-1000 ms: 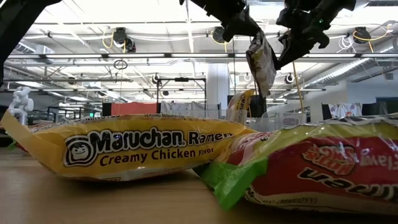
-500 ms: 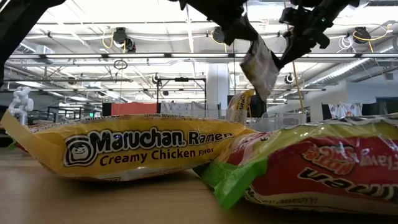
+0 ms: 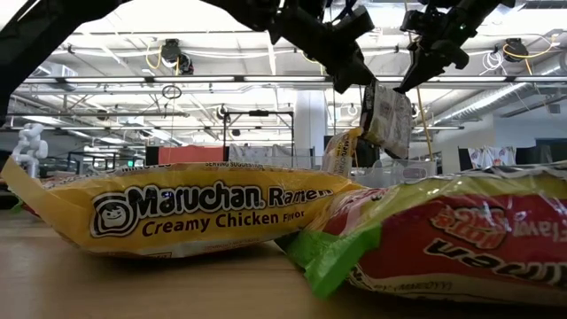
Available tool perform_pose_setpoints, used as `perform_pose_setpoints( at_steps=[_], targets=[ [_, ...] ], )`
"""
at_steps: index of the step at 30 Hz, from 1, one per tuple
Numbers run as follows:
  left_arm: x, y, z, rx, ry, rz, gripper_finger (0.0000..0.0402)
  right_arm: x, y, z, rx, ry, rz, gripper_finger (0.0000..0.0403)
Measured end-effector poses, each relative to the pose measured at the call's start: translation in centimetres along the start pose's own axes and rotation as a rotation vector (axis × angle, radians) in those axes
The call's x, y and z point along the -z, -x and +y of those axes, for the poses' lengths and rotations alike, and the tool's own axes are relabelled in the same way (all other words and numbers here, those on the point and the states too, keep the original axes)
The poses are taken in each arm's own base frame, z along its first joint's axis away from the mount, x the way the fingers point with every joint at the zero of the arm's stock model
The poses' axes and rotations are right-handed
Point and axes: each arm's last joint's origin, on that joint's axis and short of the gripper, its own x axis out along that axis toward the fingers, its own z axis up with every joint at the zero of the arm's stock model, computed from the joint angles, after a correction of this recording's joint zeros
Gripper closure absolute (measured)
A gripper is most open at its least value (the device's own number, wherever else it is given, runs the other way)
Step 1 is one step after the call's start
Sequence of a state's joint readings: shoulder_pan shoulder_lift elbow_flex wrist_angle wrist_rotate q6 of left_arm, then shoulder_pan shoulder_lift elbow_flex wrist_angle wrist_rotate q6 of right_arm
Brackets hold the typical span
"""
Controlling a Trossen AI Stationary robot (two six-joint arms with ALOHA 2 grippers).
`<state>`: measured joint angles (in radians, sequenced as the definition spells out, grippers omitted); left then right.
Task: Sort Maruchan noodles
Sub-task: Put the black noodle pack into the right transparent bin
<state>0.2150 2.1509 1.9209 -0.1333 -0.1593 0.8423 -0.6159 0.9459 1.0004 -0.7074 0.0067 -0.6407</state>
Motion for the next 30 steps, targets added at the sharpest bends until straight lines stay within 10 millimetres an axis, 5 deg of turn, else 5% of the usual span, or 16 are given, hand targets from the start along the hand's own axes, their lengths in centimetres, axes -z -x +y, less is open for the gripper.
perform_pose_setpoints(
  at_steps=[30],
  targets=[
    [1.0,-0.7,1.8,-0.102,0.095,-0.044,0.0401,-0.3,0.0,-0.7,0.14,-0.004,0.02,0.0403]
  ],
)
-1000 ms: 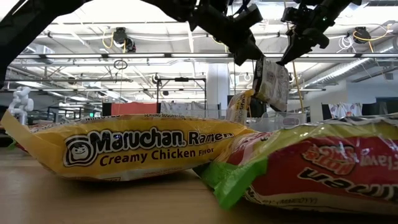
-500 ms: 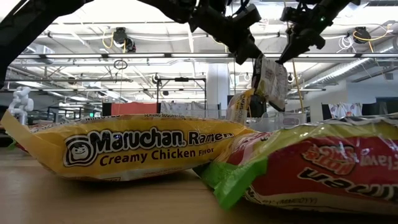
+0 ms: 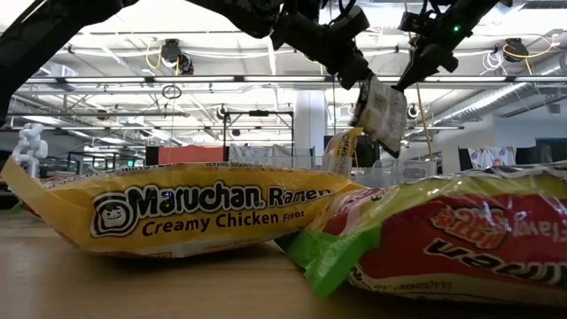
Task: Sort Maruchan noodles
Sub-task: Put the black noodle pack into the right transparent bin
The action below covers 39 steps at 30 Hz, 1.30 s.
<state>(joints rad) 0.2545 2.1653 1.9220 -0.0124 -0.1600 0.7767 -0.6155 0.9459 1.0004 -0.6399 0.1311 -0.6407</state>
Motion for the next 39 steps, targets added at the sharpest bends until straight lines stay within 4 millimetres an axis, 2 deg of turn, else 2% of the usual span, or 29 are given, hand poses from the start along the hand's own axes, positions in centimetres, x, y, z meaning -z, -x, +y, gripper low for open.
perform_pose_setpoints(
  at_steps=[7,17,39],
  targets=[
    [0.8,-0.7,-0.8,0.028,0.043,0.029,0.0401,0.1,0.0,0.0,-0.002,-0.026,0.007,0.0403],
    [1.8,-1.8,-3.4,0.109,0.045,0.09,0.0401,0.3,0.0,0.3,-0.03,-0.044,0.035,0.0403],
    [2.3,-1.6,-3.9,0.101,0.007,0.194,0.0401,-0.1,0.0,0.5,-0.149,-0.051,-0.071,0.0403]
  ],
)
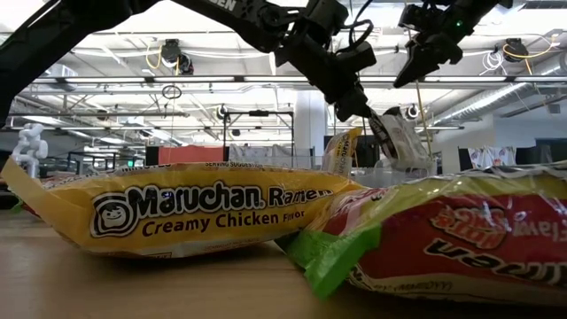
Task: Sort Maruchan noodles
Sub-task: Put the black noodle pack into the right transparent bin
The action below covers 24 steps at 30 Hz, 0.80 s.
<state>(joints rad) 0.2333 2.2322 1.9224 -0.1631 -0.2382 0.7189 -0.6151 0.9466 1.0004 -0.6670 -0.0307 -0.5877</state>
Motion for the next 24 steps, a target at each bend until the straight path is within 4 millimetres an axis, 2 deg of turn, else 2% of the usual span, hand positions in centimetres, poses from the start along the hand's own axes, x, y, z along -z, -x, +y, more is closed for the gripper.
perform_pose_setpoints(
  at_steps=[5,15,24],
  targets=[
    [-0.1,0.1,0.0,-0.003,-0.006,0.001,0.0401,0.1,0.0,0.1,-0.006,0.0,0.01,0.0403],
    [-1.2,2.3,2.2,-0.084,-0.029,-0.01,0.0401,0.1,0.0,0.1,-0.006,0.002,0.014,0.0403],
    [-0.8,2.3,1.5,-0.003,-0.033,0.017,0.0401,0.1,0.0,0.1,-0.005,0.0,0.015,0.0403]
  ],
)
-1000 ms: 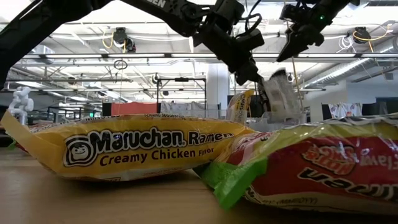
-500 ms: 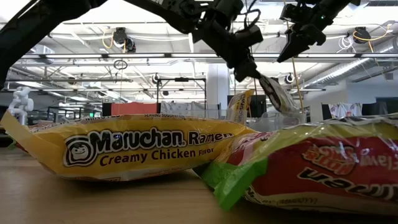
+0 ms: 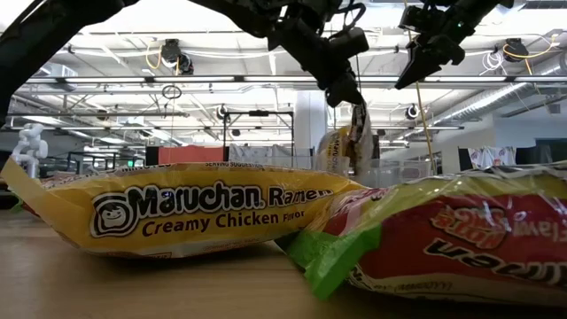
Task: Sort Maruchan noodles
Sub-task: Put the black noodle pack into the right transparent bin
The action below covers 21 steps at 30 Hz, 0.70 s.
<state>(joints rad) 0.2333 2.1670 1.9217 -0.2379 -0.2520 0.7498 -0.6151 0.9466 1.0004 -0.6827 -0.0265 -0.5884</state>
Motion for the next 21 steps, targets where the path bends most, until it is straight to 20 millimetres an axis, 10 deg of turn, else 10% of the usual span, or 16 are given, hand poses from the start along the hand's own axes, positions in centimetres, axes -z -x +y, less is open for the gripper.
perform_pose_setpoints(
  at_steps=[21],
  targets=[
    [-0.1,-1.4,-1.7,0.082,-0.195,-0.113,0.0401,-0.1,0.0,-0.1,0.008,0.0,-0.007,0.0403]
  ],
)
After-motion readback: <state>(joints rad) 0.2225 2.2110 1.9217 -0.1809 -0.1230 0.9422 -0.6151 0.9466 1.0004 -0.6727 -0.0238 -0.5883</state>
